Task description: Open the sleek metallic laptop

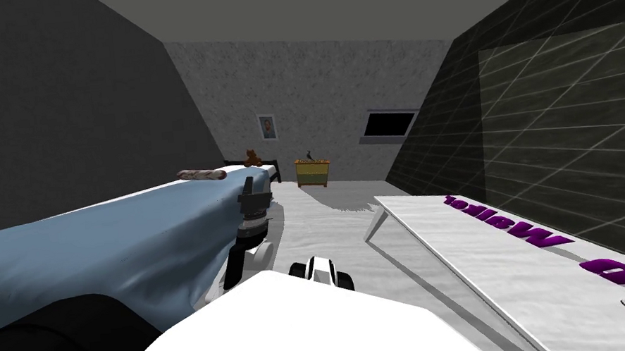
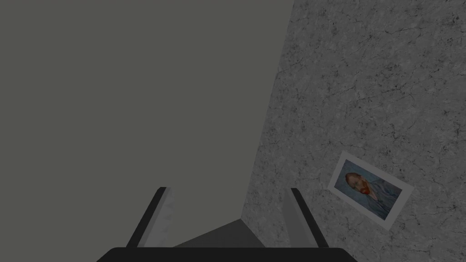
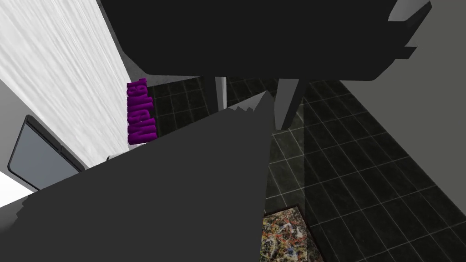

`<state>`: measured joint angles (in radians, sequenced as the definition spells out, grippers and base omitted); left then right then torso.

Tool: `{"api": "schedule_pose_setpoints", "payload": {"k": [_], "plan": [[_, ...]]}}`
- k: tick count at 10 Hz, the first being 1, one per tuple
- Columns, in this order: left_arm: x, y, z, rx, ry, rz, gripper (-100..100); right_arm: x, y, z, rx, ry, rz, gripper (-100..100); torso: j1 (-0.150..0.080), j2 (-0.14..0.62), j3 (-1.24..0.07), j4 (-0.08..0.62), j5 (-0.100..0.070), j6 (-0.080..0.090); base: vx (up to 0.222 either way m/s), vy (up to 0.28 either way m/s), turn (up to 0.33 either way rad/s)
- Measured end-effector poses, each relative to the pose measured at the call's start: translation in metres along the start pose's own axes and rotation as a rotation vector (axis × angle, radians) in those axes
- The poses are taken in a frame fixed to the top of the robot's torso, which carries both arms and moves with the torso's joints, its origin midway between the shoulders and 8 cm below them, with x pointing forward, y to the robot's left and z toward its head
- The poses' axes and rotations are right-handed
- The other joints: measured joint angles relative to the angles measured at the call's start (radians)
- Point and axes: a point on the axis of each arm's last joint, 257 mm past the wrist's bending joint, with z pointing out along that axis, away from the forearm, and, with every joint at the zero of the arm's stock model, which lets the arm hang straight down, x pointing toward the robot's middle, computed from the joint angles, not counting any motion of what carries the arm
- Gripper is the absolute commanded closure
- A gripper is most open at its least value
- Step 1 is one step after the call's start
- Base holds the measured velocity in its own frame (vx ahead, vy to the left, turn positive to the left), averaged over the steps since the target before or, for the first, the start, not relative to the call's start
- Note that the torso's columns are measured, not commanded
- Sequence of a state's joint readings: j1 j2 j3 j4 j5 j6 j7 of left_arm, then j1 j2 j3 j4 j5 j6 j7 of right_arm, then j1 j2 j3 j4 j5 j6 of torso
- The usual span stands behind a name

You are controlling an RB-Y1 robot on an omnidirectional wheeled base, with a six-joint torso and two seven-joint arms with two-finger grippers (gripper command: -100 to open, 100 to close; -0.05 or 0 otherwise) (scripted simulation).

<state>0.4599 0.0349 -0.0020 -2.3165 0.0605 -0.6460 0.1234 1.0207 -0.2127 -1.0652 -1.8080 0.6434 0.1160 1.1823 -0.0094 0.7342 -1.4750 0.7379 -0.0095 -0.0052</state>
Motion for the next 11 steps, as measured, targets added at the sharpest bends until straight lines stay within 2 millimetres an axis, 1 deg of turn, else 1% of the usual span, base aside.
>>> {"api": "schedule_pose_setpoints", "payload": {"k": [3,4,6,11], "plan": [[0.0,0.0,0.0,0.0,0.0,0.0,0,0.003,0.008,-0.005,-0.016,0.006,-0.111,100,0.004,0.006,0.002,0.001,0.006,0.006,0.08,0.003,0.044],[0.0,0.0,0.0,0.0,0.0,0.0,0,0.002,0.009,-0.005,-0.017,0.005,-0.116,100,0.007,0.009,0.002,0.002,0.009,0.007,0.03,-0.011,0.07],[0.0,0.0,0.0,0.0,0.0,0.0,0,0.001,0.02,-0.007,-0.022,0.014,-0.18,100,0.009,0.009,0.003,0.002,0.008,0.009,0.027,-0.001,0.036],[0.0,0.0,0.0,0.0,0.0,0.0,0,0.01,0.051,-0.014,-0.041,0.056,-0.368,100,0.009,0.002,-0.002,-0.001,0.01,0.004,0.021,-0.003,0.032]]}}
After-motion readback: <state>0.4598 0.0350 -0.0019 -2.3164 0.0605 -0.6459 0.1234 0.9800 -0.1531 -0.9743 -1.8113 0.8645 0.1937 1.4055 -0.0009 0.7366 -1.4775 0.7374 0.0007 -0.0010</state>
